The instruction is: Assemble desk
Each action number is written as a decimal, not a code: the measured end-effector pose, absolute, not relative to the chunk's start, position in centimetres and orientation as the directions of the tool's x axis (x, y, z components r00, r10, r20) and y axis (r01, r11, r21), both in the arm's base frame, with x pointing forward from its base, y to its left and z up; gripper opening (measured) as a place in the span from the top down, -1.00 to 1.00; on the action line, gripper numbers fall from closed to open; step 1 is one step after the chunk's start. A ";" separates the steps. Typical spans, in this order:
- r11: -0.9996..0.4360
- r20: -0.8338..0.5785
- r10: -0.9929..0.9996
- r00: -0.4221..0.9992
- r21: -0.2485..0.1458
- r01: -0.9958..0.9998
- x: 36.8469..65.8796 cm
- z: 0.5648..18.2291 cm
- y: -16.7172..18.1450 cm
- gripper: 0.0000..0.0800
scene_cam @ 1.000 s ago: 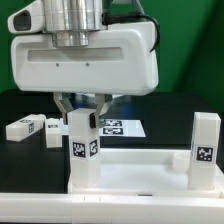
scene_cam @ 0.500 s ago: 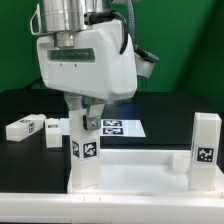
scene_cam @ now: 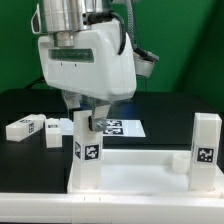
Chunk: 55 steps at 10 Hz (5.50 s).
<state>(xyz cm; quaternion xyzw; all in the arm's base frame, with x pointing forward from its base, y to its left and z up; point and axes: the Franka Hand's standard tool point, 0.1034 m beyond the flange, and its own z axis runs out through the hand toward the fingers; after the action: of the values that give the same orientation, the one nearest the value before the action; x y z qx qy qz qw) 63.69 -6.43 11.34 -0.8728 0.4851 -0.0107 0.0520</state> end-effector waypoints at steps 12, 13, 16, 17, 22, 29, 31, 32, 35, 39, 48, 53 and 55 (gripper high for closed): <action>-0.998 0.033 0.064 0.997 -0.010 0.065 64.6 10.8 -5.8 -0.62; -0.991 0.036 0.137 0.990 -0.006 0.137 64.6 10.8 -6.1 -0.62; -0.969 0.036 0.245 0.969 -0.002 0.246 64.6 10.8 -6.6 -0.56; -0.969 0.036 0.245 0.969 -0.002 0.245 64.6 10.8 -6.6 -0.56; -0.990 0.036 0.138 0.990 -0.008 0.138 64.5 10.8 -6.6 0.28; -0.844 0.007 -0.531 0.847 -0.088 -0.528 64.5 10.7 -6.7 0.27; -0.699 -0.014 -0.712 0.702 -0.087 -0.710 64.5 10.7 -6.4 0.27; -0.642 -0.020 -0.764 0.645 -0.086 -0.762 64.6 10.7 -6.4 0.27; -0.447 -0.038 -0.892 0.451 -0.083 -0.891 64.7 10.7 -6.1 0.27; -0.465 -0.040 -0.882 0.470 -0.084 -0.881 64.7 10.8 -6.1 -0.47; -0.964 0.027 -0.264 0.964 -0.053 -0.262 64.7 10.4 -5.7 -0.62; -0.993 0.032 0.115 0.993 -0.007 0.115 64.7 10.4 -5.7 -0.62; -0.969 0.032 0.248 0.968 0.001 0.248 64.7 10.4 -5.9 -0.62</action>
Offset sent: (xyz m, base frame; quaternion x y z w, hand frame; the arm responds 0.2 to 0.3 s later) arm 0.0092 0.0049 -0.0024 -0.0025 -0.0063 -0.2751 0.9614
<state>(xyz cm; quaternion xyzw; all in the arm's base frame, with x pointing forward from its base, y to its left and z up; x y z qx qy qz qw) 64.70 -5.86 10.41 -0.9921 -0.1248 -0.0159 0.0017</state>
